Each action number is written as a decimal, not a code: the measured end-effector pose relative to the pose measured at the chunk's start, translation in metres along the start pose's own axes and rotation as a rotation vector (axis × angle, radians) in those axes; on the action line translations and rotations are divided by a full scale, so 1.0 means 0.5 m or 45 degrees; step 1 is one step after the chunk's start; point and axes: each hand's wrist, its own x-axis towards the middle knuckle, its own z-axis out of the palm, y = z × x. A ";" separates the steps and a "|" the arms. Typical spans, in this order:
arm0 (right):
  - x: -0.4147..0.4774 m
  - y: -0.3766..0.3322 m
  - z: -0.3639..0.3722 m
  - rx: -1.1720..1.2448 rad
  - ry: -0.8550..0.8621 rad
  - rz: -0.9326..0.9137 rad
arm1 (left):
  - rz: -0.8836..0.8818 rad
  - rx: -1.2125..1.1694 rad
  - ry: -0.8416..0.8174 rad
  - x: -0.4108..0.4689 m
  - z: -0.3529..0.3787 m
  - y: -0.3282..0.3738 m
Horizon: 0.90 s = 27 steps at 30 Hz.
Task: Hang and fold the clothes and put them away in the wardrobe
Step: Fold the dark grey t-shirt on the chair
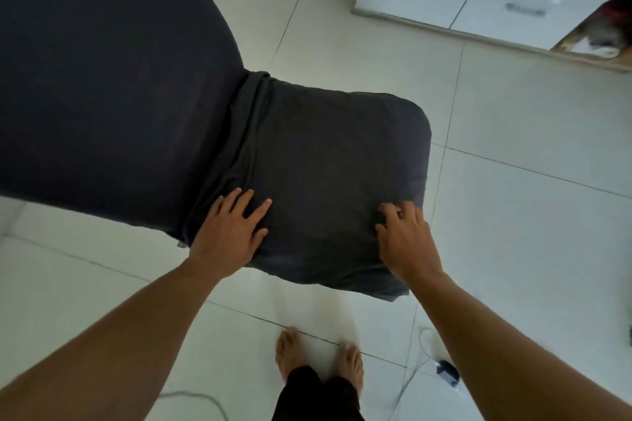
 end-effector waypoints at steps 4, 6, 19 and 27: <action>-0.073 0.024 0.041 -0.011 0.004 -0.063 | -0.044 -0.005 0.122 -0.026 0.006 0.015; -0.109 0.034 0.062 0.038 -0.010 -0.075 | -0.028 -0.048 0.137 -0.045 0.012 0.025; -0.193 0.002 0.216 0.155 0.272 0.076 | -0.558 -0.663 0.460 -0.128 0.085 0.036; -0.218 0.006 0.255 0.221 0.445 0.287 | -1.118 -1.416 0.373 -0.145 0.158 0.032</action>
